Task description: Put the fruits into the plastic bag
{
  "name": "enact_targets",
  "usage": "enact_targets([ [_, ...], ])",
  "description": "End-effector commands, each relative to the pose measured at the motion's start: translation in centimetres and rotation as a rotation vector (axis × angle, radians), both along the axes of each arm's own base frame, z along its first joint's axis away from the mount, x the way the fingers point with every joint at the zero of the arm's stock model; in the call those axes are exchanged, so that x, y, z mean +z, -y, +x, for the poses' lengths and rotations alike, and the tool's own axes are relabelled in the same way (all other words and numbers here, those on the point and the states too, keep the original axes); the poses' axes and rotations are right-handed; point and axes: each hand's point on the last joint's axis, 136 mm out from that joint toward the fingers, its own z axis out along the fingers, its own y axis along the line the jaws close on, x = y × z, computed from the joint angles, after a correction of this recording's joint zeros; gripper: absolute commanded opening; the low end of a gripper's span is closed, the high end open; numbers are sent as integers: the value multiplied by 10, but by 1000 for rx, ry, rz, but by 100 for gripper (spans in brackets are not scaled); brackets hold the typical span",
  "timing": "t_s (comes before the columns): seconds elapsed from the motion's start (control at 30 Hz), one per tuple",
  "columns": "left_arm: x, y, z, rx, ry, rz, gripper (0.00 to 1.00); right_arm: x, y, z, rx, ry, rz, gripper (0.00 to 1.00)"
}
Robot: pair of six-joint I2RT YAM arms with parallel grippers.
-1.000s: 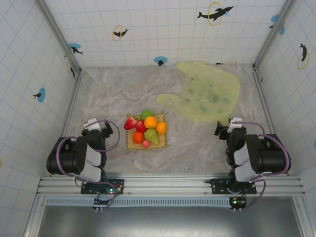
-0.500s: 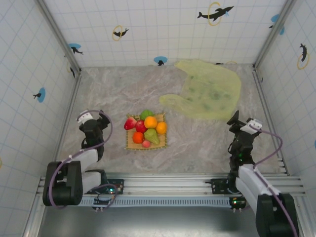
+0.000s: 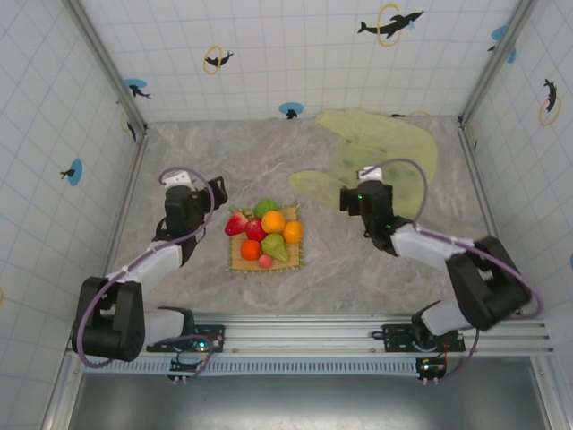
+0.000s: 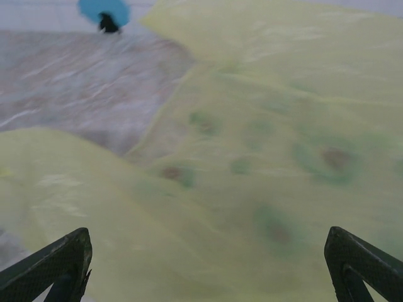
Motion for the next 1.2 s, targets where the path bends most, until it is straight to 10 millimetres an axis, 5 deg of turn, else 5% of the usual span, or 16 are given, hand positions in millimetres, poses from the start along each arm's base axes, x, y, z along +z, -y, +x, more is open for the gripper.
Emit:
enact_targets([
  [0.0, 10, 32, 2, -124, -33, 12, 93, -25, -28, 5, 94, -106, -67, 96],
  [0.27, 22, 68, -2, -234, -27, 2, 94, -53, -74, 43, 205, -174, -99, 89],
  [0.5, 22, 78, -5, -267, -56, 8, 94, -59, -74, 61, 222, -208, -162, 40],
  [0.6, 24, 81, -10, -277, -57, 5, 94, -53, -50, 45, 218, -231, -194, 22],
  [0.77, 32, 93, -21, -319, -45, -36, 94, -59, 4, -23, 217, -341, -171, 7],
  [0.97, 50, 125, -34, -419, -1, -121, 93, -68, 53, -88, 123, -413, -96, 20],
  [1.07, 56, 141, -40, -462, 17, -125, 93, -52, 66, -98, 72, -367, -59, 46],
  [1.17, 56, 145, -39, -469, 20, -122, 93, -21, 59, -92, 89, -281, 7, 72],
])
